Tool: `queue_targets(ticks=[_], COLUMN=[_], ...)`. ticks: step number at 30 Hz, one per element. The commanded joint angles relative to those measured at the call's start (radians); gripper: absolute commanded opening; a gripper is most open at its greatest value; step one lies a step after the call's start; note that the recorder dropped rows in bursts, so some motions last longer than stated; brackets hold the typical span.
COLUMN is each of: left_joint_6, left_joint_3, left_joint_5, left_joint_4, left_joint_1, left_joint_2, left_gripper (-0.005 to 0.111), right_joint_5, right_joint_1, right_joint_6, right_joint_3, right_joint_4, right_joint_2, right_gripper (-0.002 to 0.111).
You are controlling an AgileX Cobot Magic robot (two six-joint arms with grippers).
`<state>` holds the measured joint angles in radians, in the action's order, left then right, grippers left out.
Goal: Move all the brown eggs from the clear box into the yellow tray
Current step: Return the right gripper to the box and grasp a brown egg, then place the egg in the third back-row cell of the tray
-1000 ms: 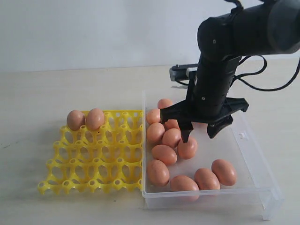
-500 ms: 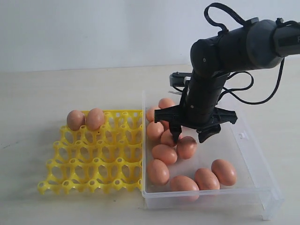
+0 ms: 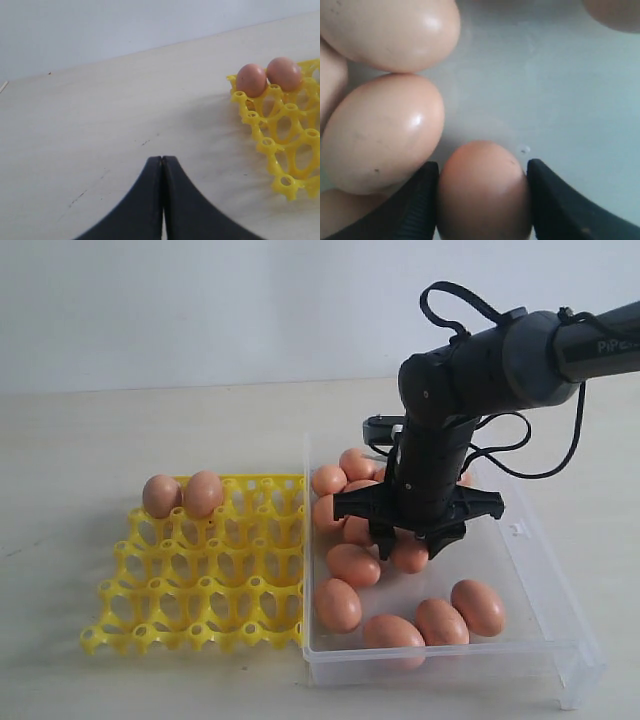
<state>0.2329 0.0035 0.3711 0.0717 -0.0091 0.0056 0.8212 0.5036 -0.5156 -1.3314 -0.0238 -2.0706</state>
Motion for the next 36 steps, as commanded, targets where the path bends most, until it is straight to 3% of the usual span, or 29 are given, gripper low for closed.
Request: queue_targets(ticks=[1, 6, 13, 19, 23, 36], left_joint_6=[0.002, 0.002, 0.002, 0.002, 0.002, 0.002], left_joint_3=[-0.004, -0.004, -0.004, -0.004, -0.004, -0.004], left_joint_5=[-0.007, -0.007, -0.007, -0.007, -0.007, -0.007], left_joint_4=[0.001, 0.001, 0.001, 0.001, 0.001, 0.001], left_joint_1=[-0.001, -0.001, -0.001, -0.001, -0.001, -0.001], left_joint_2=[-0.006, -0.006, -0.006, -0.006, -0.006, -0.006], left_gripper=[0.000, 0.000, 0.000, 0.000, 0.000, 0.000], right_joint_5=[-0.006, -0.144, -0.893, -1.255, -1.346, -1.417], right_joint_1=[-0.003, 0.008, 0.114, 0.149, 0.149, 0.149], right_joint_6=[0.068, 0.136, 0.267, 0.193, 0.164, 0.145], right_joint_3=[-0.002, 0.003, 0.103, 0.128, 0.128, 0.128], right_joint_4=[-0.063, -0.112, -0.112, -0.260, -0.359, -0.343], right_joint_2=[0.012, 0.117, 0.204, 0.114, 0.046, -0.133], right_gripper=[0.000, 0.000, 0.000, 0.000, 0.000, 0.000])
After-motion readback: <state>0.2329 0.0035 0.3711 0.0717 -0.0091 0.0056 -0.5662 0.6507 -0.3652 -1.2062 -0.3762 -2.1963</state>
